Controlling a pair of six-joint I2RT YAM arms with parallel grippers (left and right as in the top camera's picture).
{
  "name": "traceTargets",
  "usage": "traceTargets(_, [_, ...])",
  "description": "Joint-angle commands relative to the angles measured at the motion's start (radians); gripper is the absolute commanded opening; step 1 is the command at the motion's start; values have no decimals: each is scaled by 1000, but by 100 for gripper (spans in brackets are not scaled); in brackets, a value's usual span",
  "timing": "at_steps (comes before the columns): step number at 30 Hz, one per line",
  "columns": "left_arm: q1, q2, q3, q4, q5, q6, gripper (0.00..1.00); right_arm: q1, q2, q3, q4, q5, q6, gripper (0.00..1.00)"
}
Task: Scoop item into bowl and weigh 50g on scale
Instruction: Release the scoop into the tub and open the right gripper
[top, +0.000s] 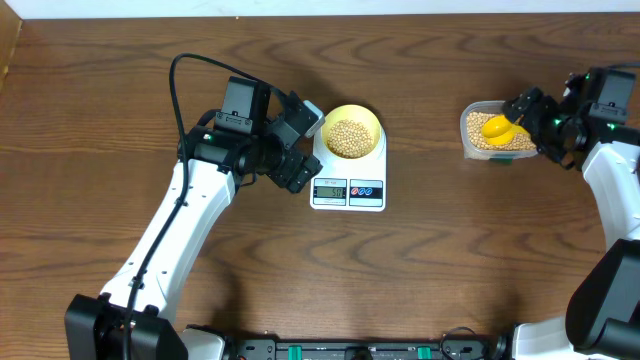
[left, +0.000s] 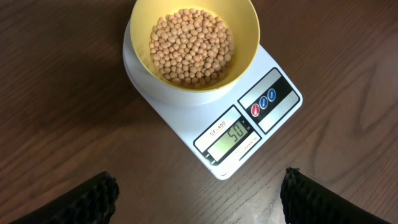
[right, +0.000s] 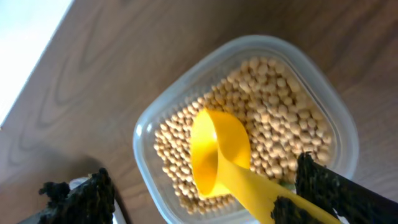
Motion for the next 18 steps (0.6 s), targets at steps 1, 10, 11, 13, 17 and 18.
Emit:
traceTargets(1, [4,-4,-11,0,13,6,86,7,-21,-6,-25,-14,-42,92])
traceTargets(10, [4,-4,-11,0,13,6,86,10,-38,-6,-84,-35,-95,99])
traceTargets(11, [4,-4,-11,0,13,6,86,10,-42,-6,-89,-35,-103,99])
traceTargets(13, [4,-4,-11,0,13,6,86,10,-51,-6,-101,-35,-125,99])
traceTargets(17, [4,-4,-11,0,13,6,86,10,-82,-6,-111,-34,-181,99])
traceTargets(18, [4,-4,-11,0,13,6,86,10,-88,-6,-114,-34,-195,99])
